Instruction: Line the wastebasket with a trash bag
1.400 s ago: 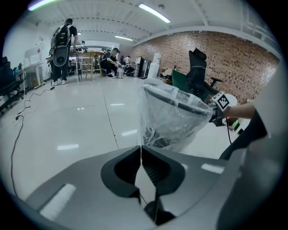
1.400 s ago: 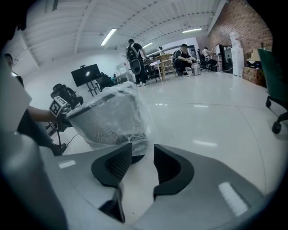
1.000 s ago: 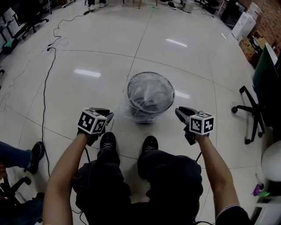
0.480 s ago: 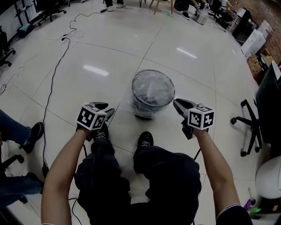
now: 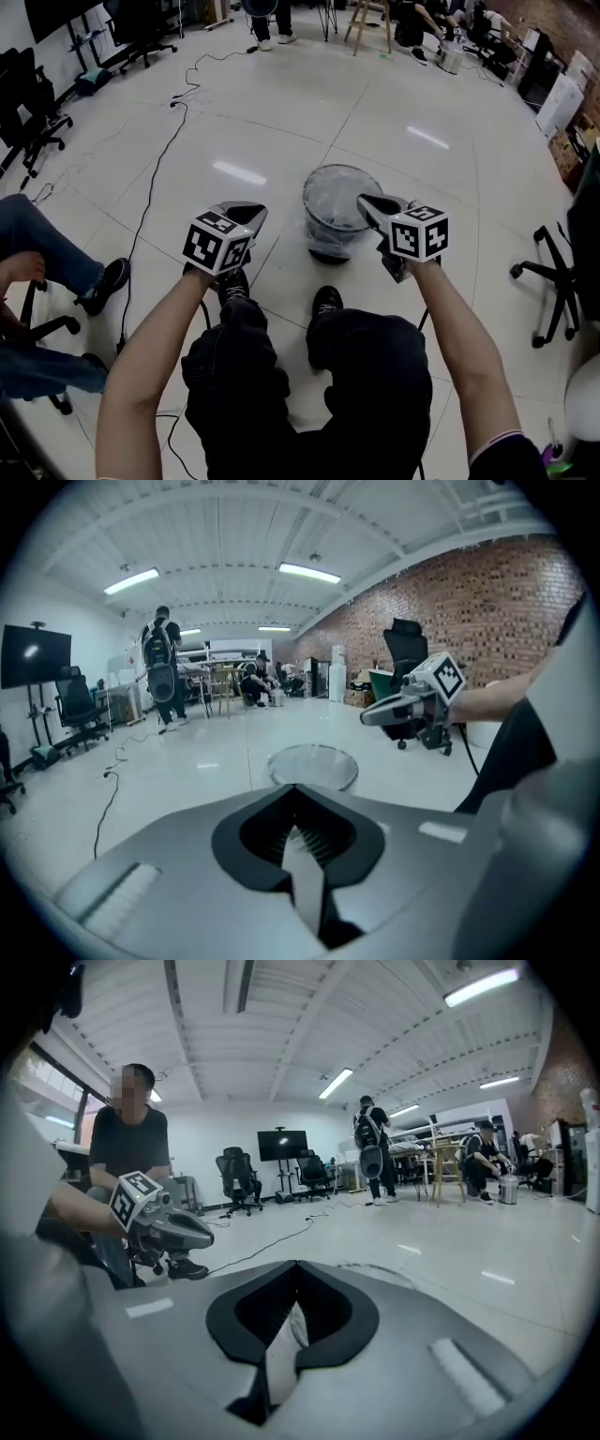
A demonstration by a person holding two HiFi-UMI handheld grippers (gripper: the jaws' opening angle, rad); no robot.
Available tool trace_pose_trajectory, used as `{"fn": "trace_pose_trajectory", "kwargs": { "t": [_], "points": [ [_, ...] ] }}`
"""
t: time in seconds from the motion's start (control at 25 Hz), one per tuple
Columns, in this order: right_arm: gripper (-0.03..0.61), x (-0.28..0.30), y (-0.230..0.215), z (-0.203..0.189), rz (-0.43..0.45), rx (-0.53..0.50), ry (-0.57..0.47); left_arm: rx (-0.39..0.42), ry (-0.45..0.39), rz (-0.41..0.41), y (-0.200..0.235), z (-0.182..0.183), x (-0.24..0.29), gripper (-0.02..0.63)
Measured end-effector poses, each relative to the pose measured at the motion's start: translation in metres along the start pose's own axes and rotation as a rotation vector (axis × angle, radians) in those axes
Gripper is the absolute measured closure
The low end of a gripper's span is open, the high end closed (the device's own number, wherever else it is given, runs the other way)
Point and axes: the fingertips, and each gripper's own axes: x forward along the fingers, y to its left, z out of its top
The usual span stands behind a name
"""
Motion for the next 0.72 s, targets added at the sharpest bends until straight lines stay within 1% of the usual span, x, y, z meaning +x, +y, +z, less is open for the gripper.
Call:
{"fn": "trace_pose_trajectory", "kwargs": {
  "t": [0.2, 0.28, 0.4, 0.48, 0.56, 0.72],
  "points": [
    [0.577, 0.001, 0.046, 0.048, 0.077, -0.077, -0.055, 0.037, -0.101, 0.036, -0.016, 0.062, -0.033, 0.603],
    [0.577, 0.001, 0.061, 0.062, 0.097, -0.105, -0.067, 0.03, -0.143, 0.046, -0.021, 0.08, -0.042, 0.601],
    [0.577, 0.002, 0.078, 0.076, 0.109, -0.155, -0.065, 0.011, -0.21, 0.062, -0.028, 0.097, -0.053, 0.602],
    [0.577, 0.005, 0.092, 0.088, 0.127, -0.16, -0.085, -0.012, -0.25, 0.076, -0.028, 0.104, -0.061, 0.601],
    [0.577, 0.007, 0.107, 0.093, 0.155, -0.142, -0.106, -0.039, -0.278, 0.077, -0.03, 0.104, -0.068, 0.603],
    [0.577, 0.008, 0.136, 0.084, 0.199, -0.135, -0.121, -0.072, -0.29, 0.071, -0.035, 0.088, -0.073, 0.602]
  ]
}}
